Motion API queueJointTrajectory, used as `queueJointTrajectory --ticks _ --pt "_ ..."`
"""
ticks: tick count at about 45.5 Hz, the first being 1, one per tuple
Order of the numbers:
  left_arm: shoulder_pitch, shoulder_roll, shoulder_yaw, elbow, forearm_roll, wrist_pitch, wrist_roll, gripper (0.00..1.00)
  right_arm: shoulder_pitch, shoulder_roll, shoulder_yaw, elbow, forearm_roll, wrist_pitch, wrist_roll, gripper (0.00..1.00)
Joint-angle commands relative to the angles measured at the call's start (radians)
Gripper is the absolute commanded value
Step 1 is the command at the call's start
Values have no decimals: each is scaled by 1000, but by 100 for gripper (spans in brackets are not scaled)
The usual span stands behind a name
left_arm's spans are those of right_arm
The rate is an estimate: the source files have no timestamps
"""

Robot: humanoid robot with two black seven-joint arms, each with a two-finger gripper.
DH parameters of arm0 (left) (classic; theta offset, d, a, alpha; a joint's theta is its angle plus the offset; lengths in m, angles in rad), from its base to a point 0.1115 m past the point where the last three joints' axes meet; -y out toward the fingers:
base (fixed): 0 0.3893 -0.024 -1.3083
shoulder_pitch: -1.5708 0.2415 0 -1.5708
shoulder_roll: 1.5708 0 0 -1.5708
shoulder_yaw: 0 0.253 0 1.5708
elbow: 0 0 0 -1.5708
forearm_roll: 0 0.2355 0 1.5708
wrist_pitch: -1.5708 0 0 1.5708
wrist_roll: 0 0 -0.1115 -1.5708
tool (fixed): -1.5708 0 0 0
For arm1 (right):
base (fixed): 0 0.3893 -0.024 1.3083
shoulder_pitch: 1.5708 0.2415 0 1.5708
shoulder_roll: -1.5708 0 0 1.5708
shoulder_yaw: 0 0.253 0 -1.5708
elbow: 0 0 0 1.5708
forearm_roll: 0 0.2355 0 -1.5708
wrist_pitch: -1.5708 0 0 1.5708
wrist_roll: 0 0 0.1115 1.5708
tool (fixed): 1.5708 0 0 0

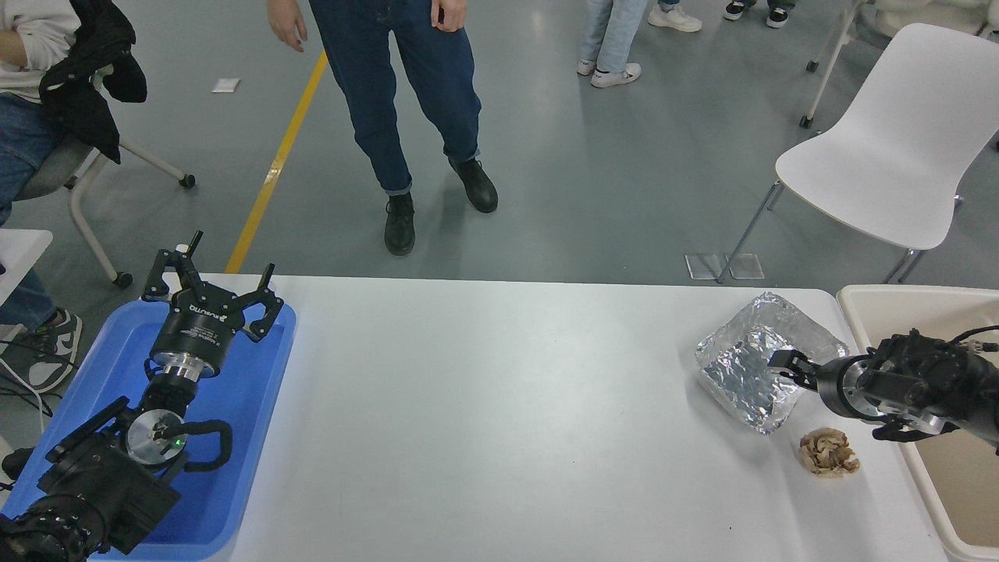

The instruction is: Pick up foil plate and place in dustbin

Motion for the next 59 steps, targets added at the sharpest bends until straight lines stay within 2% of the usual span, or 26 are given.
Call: queueJointTrajectory --ticks 1,3,19,36,44,50,59 --pt "0 0 0 0 0 0 0 100 -3 -1 3 16 67 13 1 6" --pt "0 0 0 0 -1 0 0 100 5 -4 3 39 73 13 1 0" --pt "0 0 0 0 -1 0 0 100 68 -62 2 177 73 19 1 0" --pt "0 0 0 -2 0 0 2 100 307 -203 -69 397 55 67 1 0" --pt "0 0 0 0 1 0 2 100 537 -240 -198 515 30 189 3 0" --pt "0 0 0 0 1 0 2 100 706 -239 -302 562 18 344 5 0" --pt "0 0 0 0 -1 0 2 100 838 -242 -324 564 -40 606 5 0"
